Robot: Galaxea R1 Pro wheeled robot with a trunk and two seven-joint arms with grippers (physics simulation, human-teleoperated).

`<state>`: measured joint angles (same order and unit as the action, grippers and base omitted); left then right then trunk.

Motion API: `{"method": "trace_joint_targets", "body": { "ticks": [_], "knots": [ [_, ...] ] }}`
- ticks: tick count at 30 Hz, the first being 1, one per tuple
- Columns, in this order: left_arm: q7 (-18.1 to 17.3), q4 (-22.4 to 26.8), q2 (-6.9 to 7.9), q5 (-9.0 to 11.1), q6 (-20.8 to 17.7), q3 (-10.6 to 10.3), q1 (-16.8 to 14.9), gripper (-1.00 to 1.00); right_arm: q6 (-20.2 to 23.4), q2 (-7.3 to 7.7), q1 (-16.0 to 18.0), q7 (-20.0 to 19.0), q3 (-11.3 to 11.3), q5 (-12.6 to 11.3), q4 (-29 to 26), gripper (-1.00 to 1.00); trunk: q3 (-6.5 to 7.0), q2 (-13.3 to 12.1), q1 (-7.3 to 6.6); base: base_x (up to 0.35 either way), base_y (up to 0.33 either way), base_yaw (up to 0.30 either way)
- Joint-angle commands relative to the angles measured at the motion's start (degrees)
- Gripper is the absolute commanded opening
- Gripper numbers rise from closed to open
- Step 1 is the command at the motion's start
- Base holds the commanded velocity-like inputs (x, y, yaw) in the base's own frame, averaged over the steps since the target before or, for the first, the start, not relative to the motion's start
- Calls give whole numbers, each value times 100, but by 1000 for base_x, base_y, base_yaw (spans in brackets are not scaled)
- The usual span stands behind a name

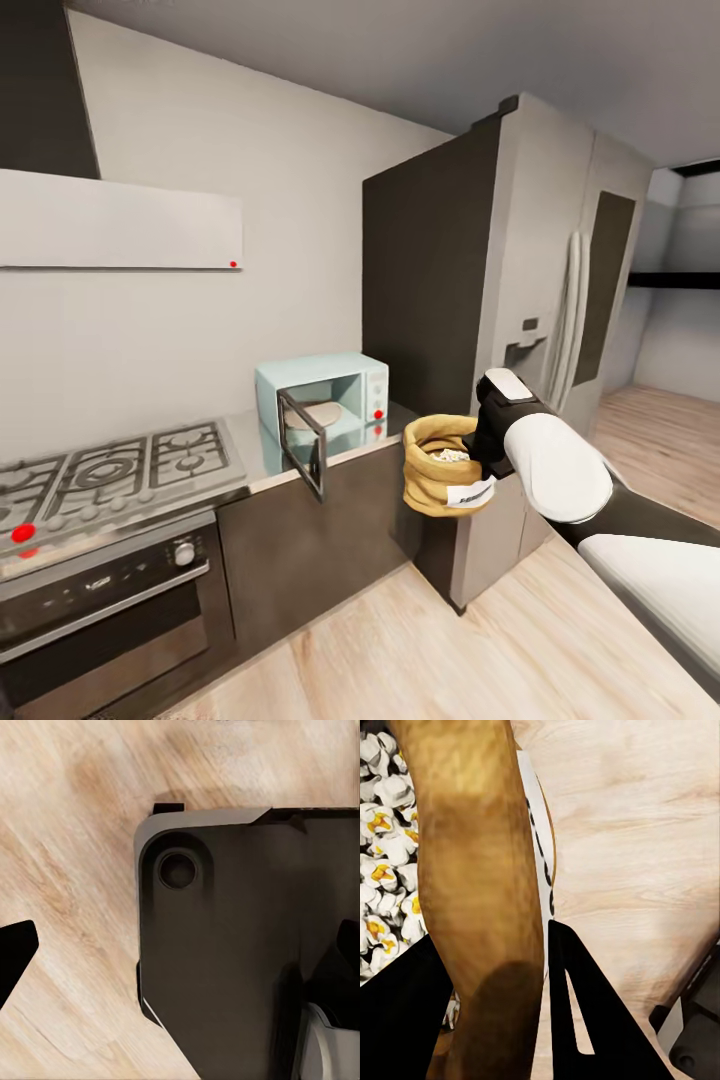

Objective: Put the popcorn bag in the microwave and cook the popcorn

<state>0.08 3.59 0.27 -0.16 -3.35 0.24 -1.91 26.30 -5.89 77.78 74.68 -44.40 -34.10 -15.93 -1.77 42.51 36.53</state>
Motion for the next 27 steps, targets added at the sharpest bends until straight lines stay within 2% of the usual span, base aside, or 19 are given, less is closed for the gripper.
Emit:
{"method": "trace_joint_targets", "body": {
  "ticks": [1,21,27],
  "knots": [
    [1,11,1,-2,-34,2,-2,100,59,1,0,38,19,-40,-16,-100,-10,8,3,116,-238,253],
    [1,11,0,-1,-34,2,-2,100,59,1,0,38,27,-37,-16,-100,-10,8,3,111,-235,253],
    [1,13,0,-2,-34,2,-1,100,59,-1,0,31,19,-43,-16,-100,-10,8,3,77,-228,63]
  ]
}}
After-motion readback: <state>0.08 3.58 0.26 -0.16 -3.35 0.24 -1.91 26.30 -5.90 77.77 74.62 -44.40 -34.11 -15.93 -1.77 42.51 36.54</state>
